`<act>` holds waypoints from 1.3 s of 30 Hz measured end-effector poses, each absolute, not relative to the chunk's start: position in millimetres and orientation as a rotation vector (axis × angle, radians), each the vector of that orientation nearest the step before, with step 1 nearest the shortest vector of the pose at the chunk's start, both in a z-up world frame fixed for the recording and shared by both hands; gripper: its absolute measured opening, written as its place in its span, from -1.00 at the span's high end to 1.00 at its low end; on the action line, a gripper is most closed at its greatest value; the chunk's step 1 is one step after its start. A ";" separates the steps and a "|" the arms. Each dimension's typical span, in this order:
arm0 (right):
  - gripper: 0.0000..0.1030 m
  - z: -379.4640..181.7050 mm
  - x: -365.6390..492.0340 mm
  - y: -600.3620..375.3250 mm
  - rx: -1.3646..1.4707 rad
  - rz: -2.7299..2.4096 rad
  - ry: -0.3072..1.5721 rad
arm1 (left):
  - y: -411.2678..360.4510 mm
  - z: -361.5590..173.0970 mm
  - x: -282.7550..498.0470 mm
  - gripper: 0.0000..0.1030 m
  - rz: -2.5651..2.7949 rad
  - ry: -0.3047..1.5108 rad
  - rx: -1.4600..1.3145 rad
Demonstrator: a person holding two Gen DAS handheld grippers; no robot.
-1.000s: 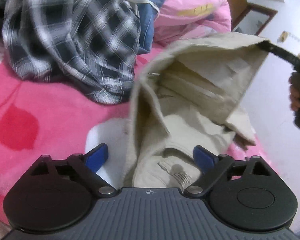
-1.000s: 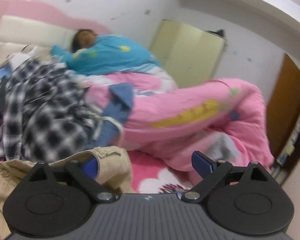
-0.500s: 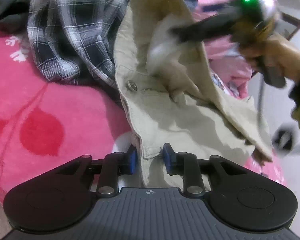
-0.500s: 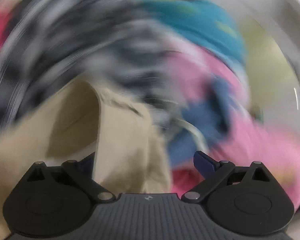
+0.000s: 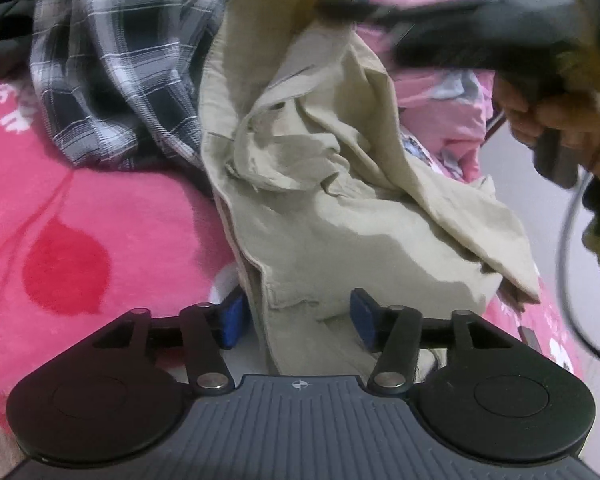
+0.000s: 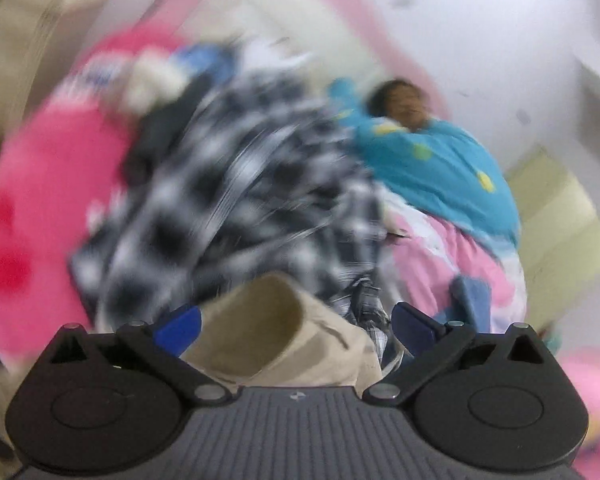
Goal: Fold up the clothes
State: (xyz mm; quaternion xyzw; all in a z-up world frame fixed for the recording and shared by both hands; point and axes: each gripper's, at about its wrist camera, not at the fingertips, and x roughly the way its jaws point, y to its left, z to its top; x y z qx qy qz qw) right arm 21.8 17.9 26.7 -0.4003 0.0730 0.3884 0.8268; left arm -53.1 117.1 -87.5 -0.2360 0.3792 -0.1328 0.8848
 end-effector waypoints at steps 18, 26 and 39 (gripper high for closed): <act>-0.77 30.9 -94.3 -394.9 0.330 -0.134 0.497 | 81.2 -81.4 -51.6 0.10 -0.228 0.765 -0.211; -0.39 -5.0 -70.9 -332.2 0.229 -0.005 0.521 | 73.0 -78.8 -37.4 0.16 -0.174 0.781 -0.198; -0.91 -105.8 108.9 -172.6 -0.123 0.045 0.615 | 63.1 -79.8 -32.3 -0.13 -0.161 0.800 -0.154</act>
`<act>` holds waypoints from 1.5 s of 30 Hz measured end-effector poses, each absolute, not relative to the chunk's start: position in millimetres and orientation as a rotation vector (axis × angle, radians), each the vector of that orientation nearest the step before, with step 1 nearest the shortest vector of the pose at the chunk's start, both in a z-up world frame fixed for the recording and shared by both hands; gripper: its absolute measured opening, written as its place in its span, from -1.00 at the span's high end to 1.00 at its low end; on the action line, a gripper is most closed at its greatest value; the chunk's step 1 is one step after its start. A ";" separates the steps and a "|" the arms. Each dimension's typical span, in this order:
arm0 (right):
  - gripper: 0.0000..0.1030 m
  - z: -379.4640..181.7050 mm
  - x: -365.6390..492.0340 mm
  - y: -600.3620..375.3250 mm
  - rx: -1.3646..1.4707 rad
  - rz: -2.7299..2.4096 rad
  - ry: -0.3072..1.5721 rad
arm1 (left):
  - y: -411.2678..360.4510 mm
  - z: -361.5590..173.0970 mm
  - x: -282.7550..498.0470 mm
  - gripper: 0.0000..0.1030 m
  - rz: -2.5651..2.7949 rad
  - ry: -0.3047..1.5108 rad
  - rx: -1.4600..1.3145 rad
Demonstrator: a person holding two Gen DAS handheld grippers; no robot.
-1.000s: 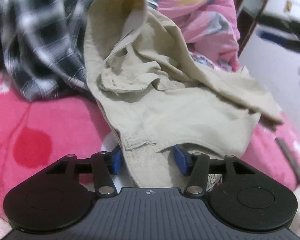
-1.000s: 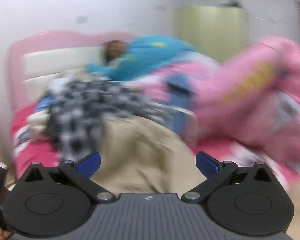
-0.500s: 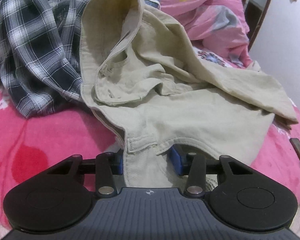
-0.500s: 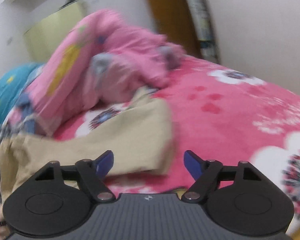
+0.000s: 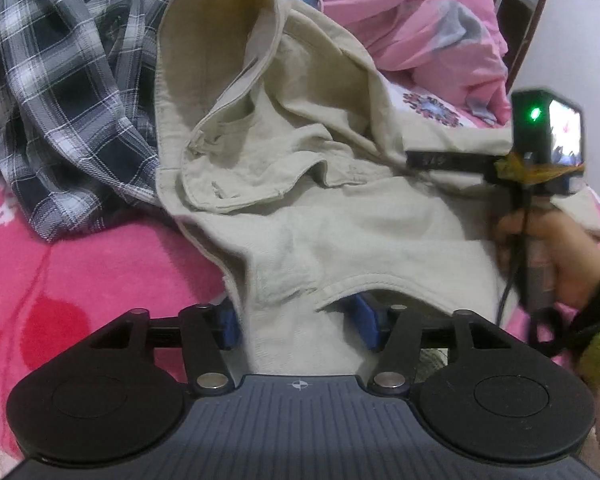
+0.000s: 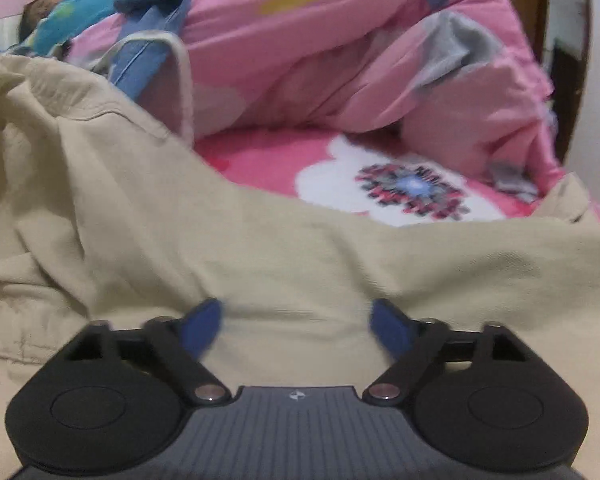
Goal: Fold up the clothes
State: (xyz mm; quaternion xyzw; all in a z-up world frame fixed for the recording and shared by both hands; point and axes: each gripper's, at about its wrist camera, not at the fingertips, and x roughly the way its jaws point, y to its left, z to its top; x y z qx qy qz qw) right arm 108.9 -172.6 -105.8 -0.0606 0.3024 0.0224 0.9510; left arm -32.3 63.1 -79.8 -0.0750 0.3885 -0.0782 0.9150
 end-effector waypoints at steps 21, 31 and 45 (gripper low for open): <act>-1.00 -108.3 107.1 -190.9 -0.038 0.036 0.634 | 62.6 -89.3 -40.9 -0.36 -0.187 0.722 -0.165; -1.00 -107.9 107.1 -190.8 -0.038 0.036 0.635 | 60.3 -101.8 -60.4 -0.38 -0.165 0.591 -0.183; -1.00 -108.0 106.9 -190.7 -0.038 0.037 0.634 | 54.2 -108.0 -73.5 -0.48 -0.137 0.508 -0.182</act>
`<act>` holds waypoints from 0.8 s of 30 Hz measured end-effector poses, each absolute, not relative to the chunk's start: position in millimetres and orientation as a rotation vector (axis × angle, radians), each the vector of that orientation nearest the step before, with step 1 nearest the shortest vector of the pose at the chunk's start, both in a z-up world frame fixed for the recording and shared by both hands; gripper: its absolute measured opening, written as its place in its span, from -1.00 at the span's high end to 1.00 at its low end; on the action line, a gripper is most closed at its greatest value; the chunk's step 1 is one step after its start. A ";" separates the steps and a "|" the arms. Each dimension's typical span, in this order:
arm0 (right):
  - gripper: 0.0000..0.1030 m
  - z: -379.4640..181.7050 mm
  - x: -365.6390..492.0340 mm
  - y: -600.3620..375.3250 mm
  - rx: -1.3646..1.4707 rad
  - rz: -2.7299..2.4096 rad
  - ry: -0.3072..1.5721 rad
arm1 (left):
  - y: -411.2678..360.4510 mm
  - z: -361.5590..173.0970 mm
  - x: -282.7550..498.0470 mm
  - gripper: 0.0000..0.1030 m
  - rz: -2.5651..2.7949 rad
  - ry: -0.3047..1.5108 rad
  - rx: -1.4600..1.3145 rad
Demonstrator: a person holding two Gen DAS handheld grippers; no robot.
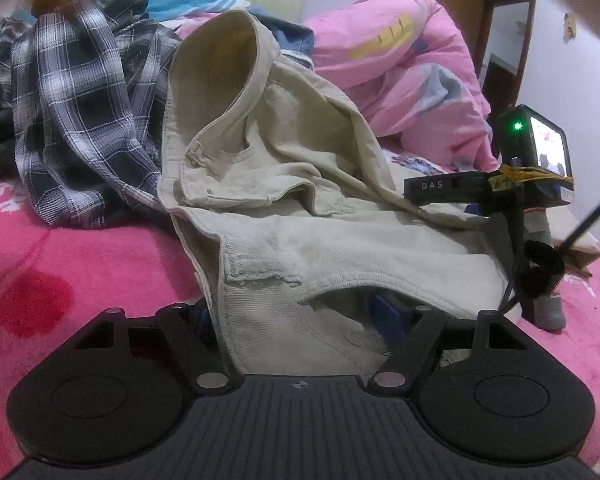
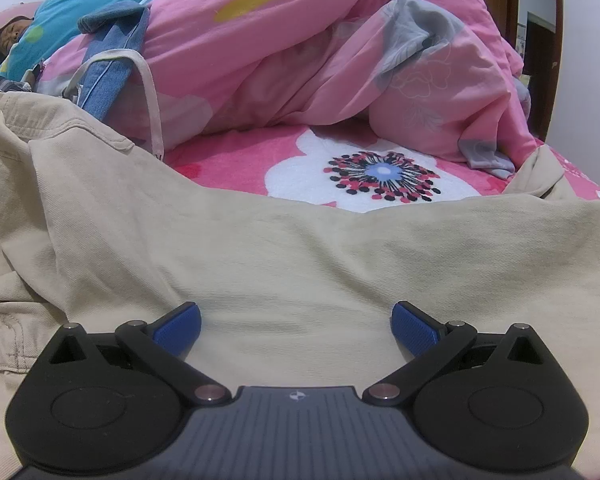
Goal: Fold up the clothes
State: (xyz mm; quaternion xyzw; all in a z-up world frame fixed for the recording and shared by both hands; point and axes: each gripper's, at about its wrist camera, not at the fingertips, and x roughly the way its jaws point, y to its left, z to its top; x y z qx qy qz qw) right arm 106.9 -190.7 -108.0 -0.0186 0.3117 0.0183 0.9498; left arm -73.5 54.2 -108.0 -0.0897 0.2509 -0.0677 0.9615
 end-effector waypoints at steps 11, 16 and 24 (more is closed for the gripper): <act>-1.00 -108.0 106.9 -190.5 -0.038 0.037 0.634 | 55.6 -109.0 -71.2 -0.52 -0.152 0.513 -0.166; -1.00 -108.1 107.0 -190.3 -0.038 0.037 0.634 | 53.5 -109.2 -69.5 -0.57 -0.147 0.517 -0.166; -1.00 -108.0 106.9 -190.5 -0.038 0.038 0.634 | 52.1 -108.1 -67.6 -0.61 -0.145 0.528 -0.160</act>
